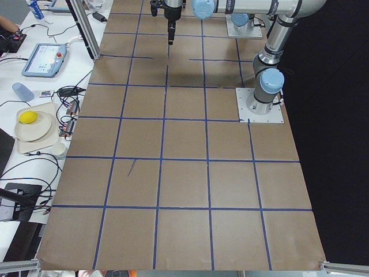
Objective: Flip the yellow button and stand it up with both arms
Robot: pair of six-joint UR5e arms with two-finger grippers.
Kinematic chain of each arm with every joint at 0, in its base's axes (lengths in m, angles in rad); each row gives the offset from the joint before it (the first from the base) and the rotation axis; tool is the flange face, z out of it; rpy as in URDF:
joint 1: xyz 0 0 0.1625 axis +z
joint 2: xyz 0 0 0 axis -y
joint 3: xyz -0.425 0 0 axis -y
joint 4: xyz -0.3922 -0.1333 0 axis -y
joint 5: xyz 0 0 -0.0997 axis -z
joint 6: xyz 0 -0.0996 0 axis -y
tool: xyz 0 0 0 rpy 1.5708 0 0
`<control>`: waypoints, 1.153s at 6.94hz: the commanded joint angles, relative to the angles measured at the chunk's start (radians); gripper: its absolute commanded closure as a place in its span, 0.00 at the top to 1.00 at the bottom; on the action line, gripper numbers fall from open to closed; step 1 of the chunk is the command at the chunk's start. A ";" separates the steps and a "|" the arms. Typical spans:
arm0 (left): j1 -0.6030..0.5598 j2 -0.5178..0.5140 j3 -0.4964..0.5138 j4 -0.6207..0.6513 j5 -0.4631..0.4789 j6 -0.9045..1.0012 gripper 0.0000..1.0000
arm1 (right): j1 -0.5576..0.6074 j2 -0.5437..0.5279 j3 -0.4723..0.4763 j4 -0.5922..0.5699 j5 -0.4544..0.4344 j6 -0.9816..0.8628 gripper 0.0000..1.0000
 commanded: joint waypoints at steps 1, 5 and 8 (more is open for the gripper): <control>0.001 -0.016 0.043 -0.036 0.001 0.000 1.00 | 0.189 0.009 -0.107 0.129 -0.045 0.380 1.00; 0.001 -0.016 0.041 -0.034 0.001 0.000 1.00 | 0.518 0.025 -0.139 0.150 -0.154 0.934 1.00; 0.001 -0.014 0.041 -0.034 0.001 0.000 1.00 | 0.531 0.016 -0.124 0.065 -0.149 0.937 1.00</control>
